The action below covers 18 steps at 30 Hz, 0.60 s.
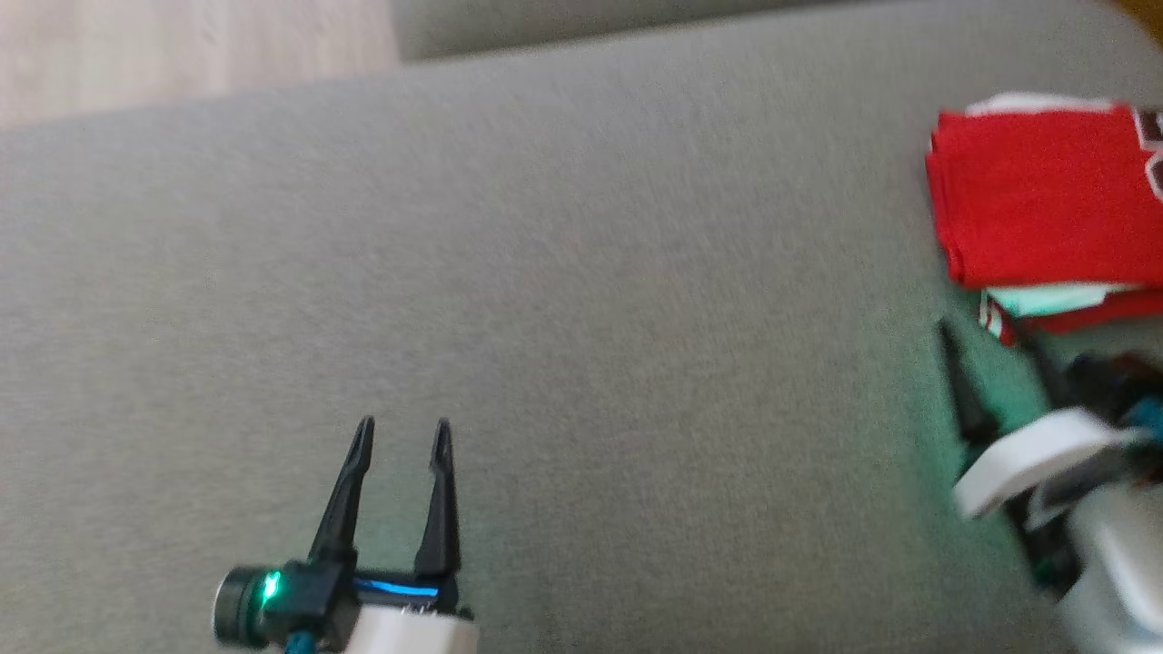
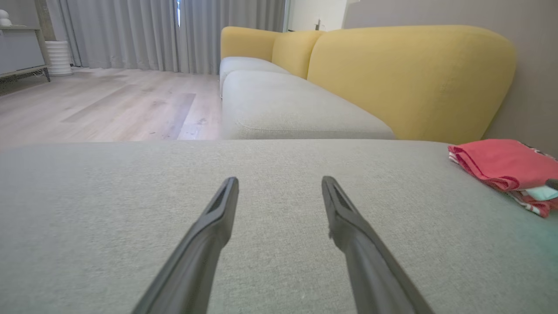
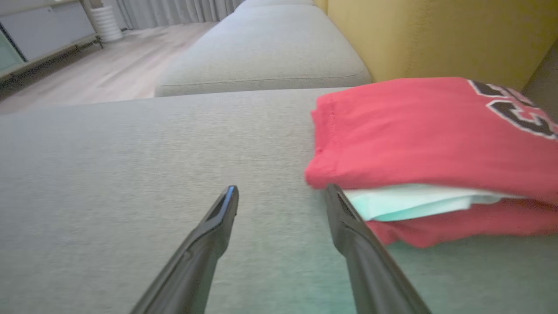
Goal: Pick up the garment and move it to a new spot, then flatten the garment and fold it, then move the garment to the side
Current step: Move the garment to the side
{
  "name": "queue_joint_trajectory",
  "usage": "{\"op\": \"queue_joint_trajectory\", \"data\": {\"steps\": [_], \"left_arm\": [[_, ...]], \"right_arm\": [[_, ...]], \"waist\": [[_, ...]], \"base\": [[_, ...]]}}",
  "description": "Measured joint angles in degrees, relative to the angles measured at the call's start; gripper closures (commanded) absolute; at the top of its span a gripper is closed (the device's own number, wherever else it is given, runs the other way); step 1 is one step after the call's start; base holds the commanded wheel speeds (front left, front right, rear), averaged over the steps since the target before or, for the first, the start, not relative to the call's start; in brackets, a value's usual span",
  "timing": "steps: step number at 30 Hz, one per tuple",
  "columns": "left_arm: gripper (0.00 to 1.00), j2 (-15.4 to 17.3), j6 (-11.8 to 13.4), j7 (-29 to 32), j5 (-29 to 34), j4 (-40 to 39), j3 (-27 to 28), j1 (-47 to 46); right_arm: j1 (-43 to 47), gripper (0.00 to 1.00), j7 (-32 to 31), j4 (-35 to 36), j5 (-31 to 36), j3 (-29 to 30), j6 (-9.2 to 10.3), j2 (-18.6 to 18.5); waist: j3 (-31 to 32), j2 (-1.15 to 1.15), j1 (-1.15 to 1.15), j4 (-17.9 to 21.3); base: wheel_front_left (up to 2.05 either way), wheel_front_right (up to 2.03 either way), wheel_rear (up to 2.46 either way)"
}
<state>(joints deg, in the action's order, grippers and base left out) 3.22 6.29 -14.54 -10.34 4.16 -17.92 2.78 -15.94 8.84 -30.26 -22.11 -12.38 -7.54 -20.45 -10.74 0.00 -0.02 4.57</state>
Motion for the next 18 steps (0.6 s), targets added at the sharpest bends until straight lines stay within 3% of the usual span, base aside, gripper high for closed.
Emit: {"op": "queue_joint_trajectory", "data": {"steps": [8,14,18], "left_arm": [[0.0,0.0,-3.2,0.0,-0.3,-0.4,3.0,7.0],[0.0,0.0,-3.3,0.0,0.2,-1.7,5.4,10.0],[0.0,0.0,-3.3,0.0,1.0,-3.1,7.2,12.3]], "right_arm": [[10.5,0.0,5.3,1.6,5.2,-0.5,0.0,8.1],[19.3,0.0,5.5,16.4,13.6,6.4,0.0,14.1],[26.0,0.0,5.5,21.2,16.2,8.6,0.0,15.7]], "waist": [[9.4,0.0,-0.01,-3.6],[13.7,0.0,0.0,-6.0],[15.3,0.0,0.01,-6.8]], "base": [[0.0,0.0,0.0],[0.0,0.0,0.0],[0.0,0.0,0.0]]}}
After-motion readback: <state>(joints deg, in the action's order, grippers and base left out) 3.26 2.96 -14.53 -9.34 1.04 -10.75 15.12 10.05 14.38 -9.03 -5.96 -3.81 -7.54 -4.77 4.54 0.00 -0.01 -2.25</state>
